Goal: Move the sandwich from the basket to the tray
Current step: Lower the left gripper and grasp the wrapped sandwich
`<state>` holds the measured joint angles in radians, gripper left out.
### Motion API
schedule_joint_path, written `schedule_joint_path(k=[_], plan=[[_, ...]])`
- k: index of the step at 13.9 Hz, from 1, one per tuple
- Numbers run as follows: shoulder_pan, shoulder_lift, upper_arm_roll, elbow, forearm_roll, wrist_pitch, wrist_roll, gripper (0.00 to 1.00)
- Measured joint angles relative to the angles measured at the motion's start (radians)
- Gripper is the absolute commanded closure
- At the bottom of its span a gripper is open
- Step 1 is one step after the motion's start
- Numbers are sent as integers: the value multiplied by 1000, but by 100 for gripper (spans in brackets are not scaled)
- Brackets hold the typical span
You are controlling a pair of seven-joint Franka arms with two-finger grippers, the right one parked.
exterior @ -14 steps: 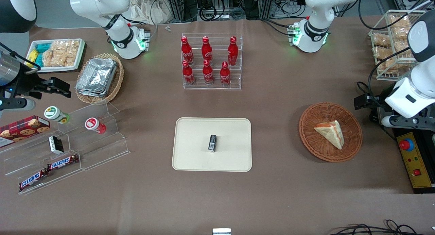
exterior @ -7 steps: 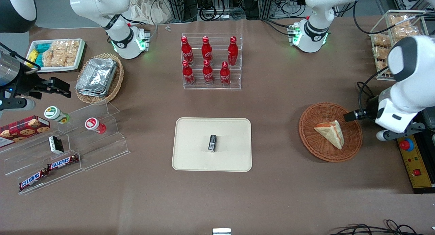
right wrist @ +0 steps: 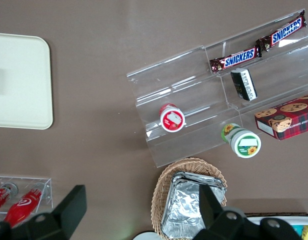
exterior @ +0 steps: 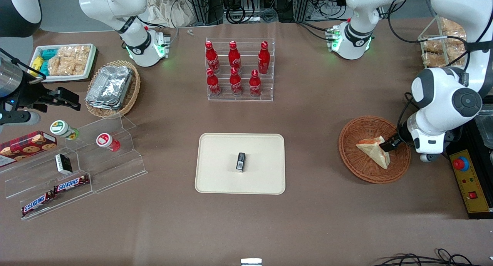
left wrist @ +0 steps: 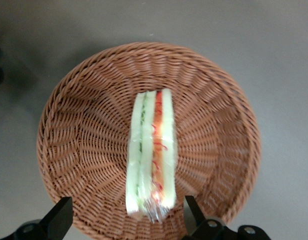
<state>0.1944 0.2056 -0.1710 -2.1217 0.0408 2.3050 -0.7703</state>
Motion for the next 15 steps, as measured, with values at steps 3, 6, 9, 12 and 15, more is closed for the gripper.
schedule_joint_path(k=[3,6,9,12,15], plan=[[-2,35,0,-11,0,37,-102,0],[-2,55,-1,-11,0,55,-147,0],[-2,78,-1,-20,1,66,-159,0],[-2,112,-1,-28,1,97,-165,19],[-6,141,-2,-28,1,137,-229,86]])
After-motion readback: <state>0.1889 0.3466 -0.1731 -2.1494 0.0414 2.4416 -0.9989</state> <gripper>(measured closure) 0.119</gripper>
